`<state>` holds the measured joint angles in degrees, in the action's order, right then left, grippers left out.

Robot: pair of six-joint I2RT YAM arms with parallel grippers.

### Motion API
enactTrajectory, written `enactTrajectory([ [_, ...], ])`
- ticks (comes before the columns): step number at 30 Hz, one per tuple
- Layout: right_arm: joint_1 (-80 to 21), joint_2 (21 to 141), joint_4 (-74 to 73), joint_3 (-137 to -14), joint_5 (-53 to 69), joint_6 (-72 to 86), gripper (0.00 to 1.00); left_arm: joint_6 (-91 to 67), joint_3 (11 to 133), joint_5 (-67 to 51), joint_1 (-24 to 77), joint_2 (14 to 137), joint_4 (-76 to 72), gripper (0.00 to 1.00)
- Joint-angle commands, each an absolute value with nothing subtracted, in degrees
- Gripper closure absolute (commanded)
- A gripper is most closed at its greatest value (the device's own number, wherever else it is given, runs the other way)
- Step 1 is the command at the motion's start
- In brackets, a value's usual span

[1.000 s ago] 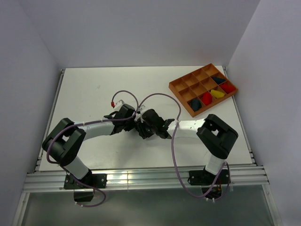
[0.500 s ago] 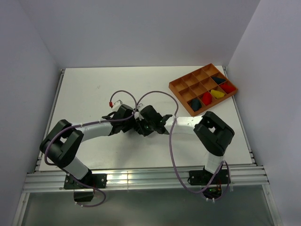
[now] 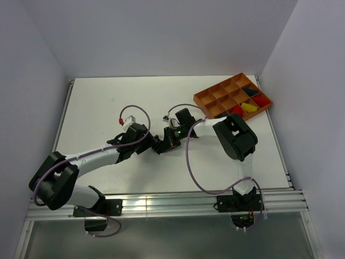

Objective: Roll the socks
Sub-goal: Roll the sock at the center of the board.

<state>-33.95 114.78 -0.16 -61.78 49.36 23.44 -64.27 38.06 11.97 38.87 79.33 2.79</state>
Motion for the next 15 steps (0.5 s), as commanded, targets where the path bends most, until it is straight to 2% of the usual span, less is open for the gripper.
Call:
enactTrajectory([
  [1,-33.2,117.8,-0.5,-63.8,58.4,26.4,1.0,-65.2,36.7,13.1,39.0,78.2,0.5,0.35],
  [10,-31.3,121.4,-1.9,-67.3,62.2,26.9,1.0,-66.2,36.7,12.5,37.7,83.0,-2.6,0.4],
  [15,-31.1,121.7,-1.6,-67.2,61.2,27.2,1.0,-66.6,37.7,12.7,36.7,85.8,-0.6,0.48],
])
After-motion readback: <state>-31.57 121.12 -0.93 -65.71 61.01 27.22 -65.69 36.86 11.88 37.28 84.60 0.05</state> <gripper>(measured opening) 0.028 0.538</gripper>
